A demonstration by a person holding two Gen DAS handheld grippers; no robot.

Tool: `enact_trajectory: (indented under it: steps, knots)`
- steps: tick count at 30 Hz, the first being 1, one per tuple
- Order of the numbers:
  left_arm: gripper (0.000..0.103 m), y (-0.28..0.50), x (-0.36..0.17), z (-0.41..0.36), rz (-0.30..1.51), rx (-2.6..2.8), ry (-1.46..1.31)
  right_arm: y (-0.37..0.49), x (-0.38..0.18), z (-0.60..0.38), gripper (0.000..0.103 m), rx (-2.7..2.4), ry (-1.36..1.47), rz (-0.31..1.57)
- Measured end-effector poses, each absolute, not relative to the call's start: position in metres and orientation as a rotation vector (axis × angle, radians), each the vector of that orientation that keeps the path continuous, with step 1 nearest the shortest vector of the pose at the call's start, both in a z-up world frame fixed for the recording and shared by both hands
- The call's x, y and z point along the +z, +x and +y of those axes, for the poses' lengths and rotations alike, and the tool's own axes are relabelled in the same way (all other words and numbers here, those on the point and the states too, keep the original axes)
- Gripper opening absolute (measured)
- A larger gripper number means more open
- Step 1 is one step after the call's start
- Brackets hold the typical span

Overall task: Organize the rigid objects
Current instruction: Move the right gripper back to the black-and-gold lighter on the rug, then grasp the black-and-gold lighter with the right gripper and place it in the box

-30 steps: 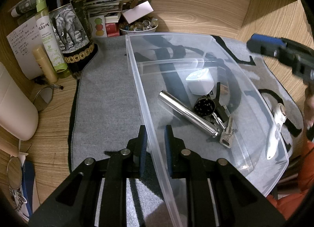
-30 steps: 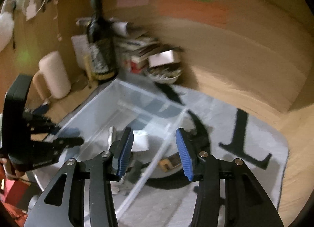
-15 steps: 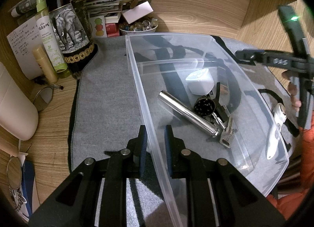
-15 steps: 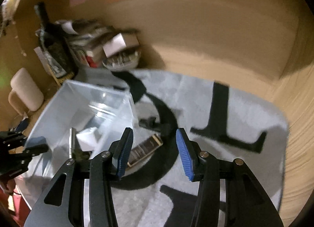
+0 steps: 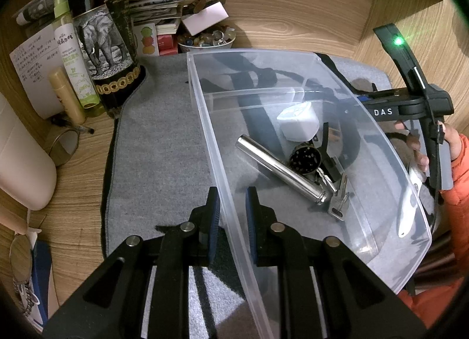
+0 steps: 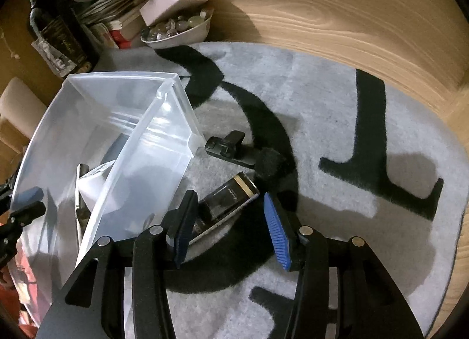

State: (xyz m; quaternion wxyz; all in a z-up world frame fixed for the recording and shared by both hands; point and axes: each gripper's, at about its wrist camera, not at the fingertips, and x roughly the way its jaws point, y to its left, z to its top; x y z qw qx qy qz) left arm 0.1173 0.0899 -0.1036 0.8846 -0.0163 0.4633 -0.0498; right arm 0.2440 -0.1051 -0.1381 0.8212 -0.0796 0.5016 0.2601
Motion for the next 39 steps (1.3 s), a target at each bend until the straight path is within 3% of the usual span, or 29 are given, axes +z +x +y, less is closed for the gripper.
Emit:
enact_trajectory:
  steps: [14, 21, 28, 39]
  knots:
    - [0.016, 0.118, -0.104, 0.089, 0.964, -0.101, -0.031, 0.255, -0.143, -0.1, 0.045, 0.569, -0.135, 1.102]
    - [0.016, 0.118, -0.105, 0.089, 0.961, -0.098, -0.023, 0.236, -0.148, -0.09, 0.044, 0.539, -0.32, 1.047]
    - [0.016, 0.118, -0.106, 0.089, 0.958, -0.097, -0.015, 0.217, -0.149, -0.112, 0.021, 0.53, -0.351, 1.014]
    - [0.016, 0.116, -0.106, 0.087, 0.952, -0.089, -0.001, 0.194, -0.108, -0.131, 0.021, 0.493, -0.272, 0.885]
